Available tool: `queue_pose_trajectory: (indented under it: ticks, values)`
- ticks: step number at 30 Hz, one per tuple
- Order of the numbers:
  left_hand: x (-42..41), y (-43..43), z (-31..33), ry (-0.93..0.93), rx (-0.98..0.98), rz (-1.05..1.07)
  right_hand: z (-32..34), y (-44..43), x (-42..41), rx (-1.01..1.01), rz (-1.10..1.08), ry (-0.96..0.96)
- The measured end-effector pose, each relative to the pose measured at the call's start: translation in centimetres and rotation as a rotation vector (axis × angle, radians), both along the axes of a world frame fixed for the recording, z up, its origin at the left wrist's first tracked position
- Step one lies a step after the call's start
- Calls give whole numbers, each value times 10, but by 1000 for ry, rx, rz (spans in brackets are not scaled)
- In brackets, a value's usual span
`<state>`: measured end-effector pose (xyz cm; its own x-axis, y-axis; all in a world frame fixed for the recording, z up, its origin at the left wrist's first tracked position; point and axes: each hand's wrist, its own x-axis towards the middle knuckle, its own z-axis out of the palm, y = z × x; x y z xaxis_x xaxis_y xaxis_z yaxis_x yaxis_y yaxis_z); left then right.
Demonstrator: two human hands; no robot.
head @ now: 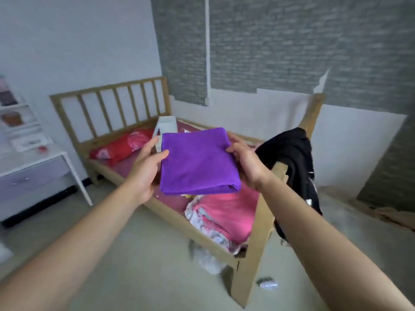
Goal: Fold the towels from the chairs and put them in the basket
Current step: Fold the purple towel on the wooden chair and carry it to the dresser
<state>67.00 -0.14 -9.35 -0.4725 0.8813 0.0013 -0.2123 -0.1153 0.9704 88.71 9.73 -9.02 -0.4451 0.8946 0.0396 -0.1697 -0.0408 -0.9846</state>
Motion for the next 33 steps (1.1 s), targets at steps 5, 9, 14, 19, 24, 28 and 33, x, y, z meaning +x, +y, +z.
queue_pose_trajectory:
  ticks: [5,9,14,19,24,28,33]
  values:
    - [-164,-98,-8,-79,-52,243,-4,-40,-196,-85,324,-77]
    - [-275,-159,-15,-82,-99,412,-8,-65,-335,-47,526,-165]
    - [-394,-186,-42,-69,-161,565,-44,-64,-490,-22,748,-201]
    - [-514,-167,-56,-81,-219,629,-74,-28,-633,-65,892,-227]
    - [-630,-154,-46,-104,-212,681,-65,-4,-768,-94,974,-237]
    - [-715,-168,-49,-90,-241,706,-57,-15,-866,-33,1076,-317]
    - [-837,-198,-71,-74,-245,733,-68,-39,-996,26,1151,-378]
